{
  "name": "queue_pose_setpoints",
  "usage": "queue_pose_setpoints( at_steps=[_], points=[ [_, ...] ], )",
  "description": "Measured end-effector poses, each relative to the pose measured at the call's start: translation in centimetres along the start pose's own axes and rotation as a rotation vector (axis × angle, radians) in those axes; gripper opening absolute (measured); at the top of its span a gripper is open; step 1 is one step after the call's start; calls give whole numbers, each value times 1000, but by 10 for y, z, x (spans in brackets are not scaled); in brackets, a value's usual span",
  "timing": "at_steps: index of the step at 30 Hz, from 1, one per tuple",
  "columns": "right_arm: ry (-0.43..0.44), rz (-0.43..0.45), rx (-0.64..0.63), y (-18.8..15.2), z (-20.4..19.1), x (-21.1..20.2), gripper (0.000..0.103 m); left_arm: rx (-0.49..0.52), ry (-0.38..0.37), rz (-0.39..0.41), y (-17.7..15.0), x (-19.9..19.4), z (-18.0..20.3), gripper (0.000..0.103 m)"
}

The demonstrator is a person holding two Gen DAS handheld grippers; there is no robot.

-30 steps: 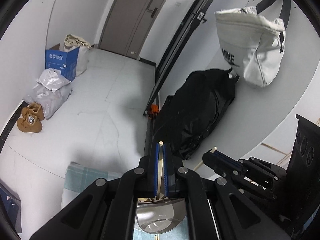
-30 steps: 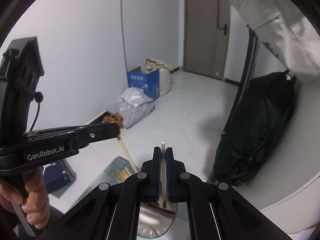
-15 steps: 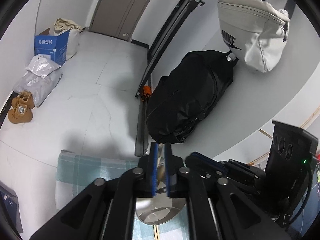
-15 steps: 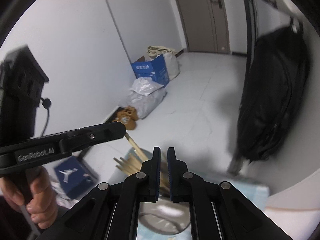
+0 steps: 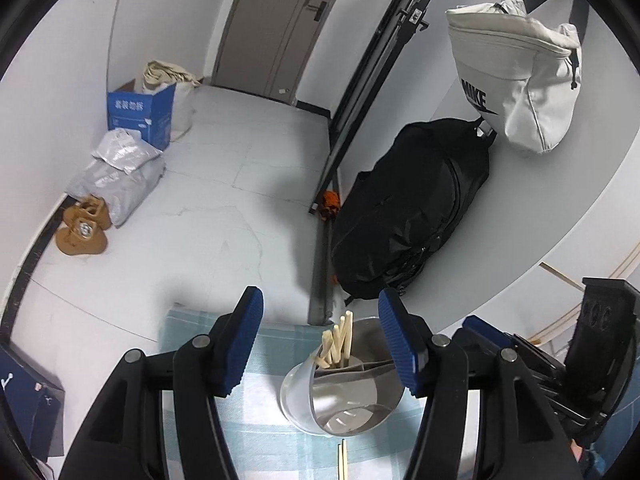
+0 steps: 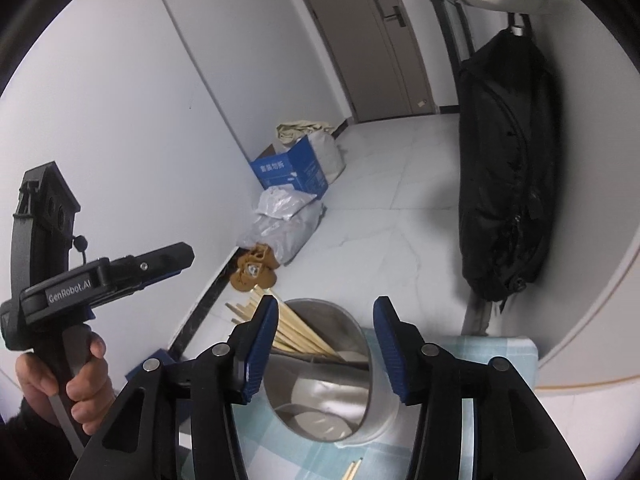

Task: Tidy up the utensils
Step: 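Lower the chopsticks into the holder and open both tools to release them, then move both open tools back down toward the last loose chopsticks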

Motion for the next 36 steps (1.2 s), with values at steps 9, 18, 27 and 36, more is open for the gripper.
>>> queue_pose_setpoints(
  at_steps=[9, 18, 27, 36],
  points=[
    [-7, 88, -9, -2, -14, -42, 54, 44, 17, 71, -4, -32, 16, 55],
    [-17, 127, -7, -10, -22, -73, 59, 88, 33, 107, -14, -56, 30, 58],
    [-39, 165, -12, -25, -29, -97, 67, 136, 52, 148, -33, -74, 40, 68],
    [-68, 174, 6, -65, -29, -107, 77, 172, 86, 143, -65, -73, 40, 76]
  ],
)
Point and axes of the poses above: each gripper's, at about its wrist camera, not at the fingertips, and x roughly the way its jaws point, z to its right, y to its top, the point moved 6 cm from there along x, roughly the way its jaws point, and after that the axes turned 8 degrees about -x, right-handed, at the moved point
